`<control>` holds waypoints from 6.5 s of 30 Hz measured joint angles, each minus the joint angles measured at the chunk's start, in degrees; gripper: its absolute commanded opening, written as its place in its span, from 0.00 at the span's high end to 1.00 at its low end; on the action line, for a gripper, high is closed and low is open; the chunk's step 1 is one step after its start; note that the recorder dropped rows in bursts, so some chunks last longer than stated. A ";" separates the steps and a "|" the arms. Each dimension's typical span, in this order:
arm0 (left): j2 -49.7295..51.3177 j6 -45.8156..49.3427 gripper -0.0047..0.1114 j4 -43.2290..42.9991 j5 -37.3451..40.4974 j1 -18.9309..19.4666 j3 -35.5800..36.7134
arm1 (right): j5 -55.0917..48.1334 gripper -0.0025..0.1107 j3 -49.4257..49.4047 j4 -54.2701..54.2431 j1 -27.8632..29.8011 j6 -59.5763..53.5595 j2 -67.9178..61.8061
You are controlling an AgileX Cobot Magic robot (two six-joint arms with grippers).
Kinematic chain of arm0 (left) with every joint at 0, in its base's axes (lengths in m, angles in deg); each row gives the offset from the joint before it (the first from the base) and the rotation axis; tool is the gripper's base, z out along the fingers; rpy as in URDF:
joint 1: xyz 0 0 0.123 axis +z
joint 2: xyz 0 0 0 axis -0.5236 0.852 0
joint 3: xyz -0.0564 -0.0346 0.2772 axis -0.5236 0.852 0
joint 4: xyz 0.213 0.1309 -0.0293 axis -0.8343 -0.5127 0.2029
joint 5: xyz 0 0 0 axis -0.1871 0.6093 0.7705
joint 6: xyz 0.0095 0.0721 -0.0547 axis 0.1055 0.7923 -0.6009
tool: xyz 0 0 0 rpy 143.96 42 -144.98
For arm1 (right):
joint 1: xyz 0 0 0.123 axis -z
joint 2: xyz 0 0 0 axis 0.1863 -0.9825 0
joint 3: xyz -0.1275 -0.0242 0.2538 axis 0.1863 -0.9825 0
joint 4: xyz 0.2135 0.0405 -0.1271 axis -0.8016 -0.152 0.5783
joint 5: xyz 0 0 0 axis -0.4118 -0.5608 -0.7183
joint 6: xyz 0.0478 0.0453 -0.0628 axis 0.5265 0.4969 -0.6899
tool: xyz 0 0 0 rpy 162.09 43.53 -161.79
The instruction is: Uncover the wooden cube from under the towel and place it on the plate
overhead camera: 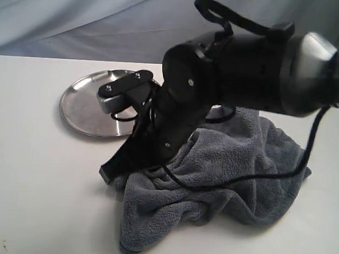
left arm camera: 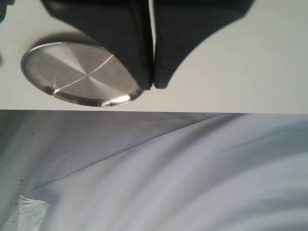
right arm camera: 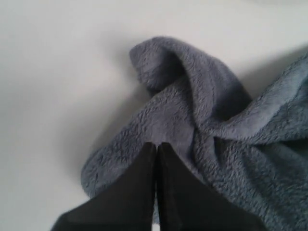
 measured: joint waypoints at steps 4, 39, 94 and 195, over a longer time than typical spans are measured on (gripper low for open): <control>0.00 0.00 0.95 0.00 0.00 0.00 0.00 | 3.04 0.98 -9.06 0.00 -0.60 1.67 4.49; 0.00 0.00 0.95 0.00 0.00 0.00 0.00 | 14.65 0.98 -26.05 1.01 30.24 3.62 20.20; 0.00 0.00 0.95 0.00 0.00 0.00 0.00 | 13.61 0.38 -17.55 2.73 17.11 -9.02 10.20; 0.00 0.00 0.95 0.00 0.00 0.00 0.00 | 66.93 0.98 -12.32 -3.04 28.22 -12.31 -0.92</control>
